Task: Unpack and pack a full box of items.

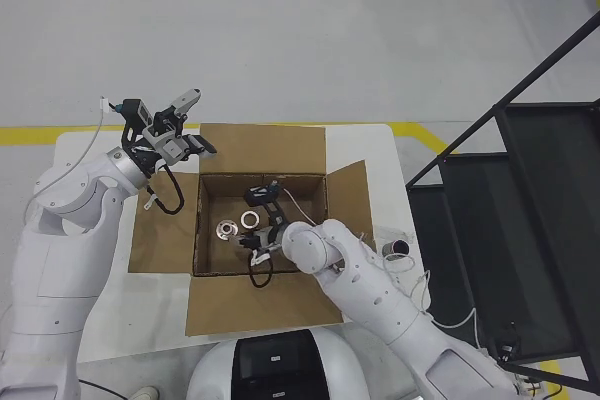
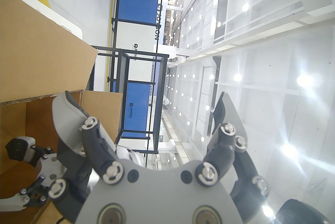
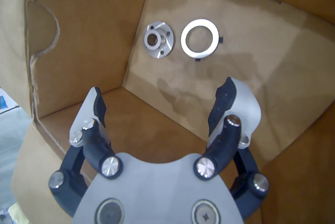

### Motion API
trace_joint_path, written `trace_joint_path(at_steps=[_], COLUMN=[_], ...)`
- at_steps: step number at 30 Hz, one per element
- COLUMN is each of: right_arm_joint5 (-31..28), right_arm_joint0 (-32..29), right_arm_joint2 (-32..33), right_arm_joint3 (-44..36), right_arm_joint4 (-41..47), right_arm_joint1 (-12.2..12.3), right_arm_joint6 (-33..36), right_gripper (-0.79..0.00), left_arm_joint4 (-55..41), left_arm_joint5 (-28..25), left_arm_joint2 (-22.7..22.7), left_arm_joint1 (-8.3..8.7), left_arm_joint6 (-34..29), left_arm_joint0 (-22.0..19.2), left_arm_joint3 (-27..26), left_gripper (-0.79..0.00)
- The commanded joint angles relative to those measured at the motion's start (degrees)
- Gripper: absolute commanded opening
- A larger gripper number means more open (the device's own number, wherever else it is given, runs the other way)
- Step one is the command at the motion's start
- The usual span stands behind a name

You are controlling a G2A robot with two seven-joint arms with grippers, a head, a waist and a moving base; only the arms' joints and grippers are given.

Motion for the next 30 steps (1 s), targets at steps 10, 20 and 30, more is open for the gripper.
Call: trace_joint_path(at_steps=[10,20,30], right_arm_joint5=[3.7,5.9,9.3], right_arm_joint0=[3.2,3.8,2.9], right_arm_joint2=[-1.9,-3.4,-3.9], right_arm_joint3=[6.1,8.7,11.4], right_arm_joint4=[0.6,-2.1,-1.3], right_arm_joint1=[-1.5,-2.3,-3.4], right_arm_joint6=[-5.3,-7.4,-13.7], right_gripper=[-0.194,-0.172,-0.409], left_arm_joint4=[0.0,0.0,0.0], left_arm_joint5=[0.0,0.0,0.0], left_arm_joint2=[0.0,0.0,0.0], left_arm_joint1=[0.00,0.00,0.00], left_arm_joint6=[0.0,0.0,0.0], left_arm_joint0=[0.0,0.0,0.0], left_arm_joint3=[0.0,0.0,0.0], left_gripper=[0.000,0.000,0.000])
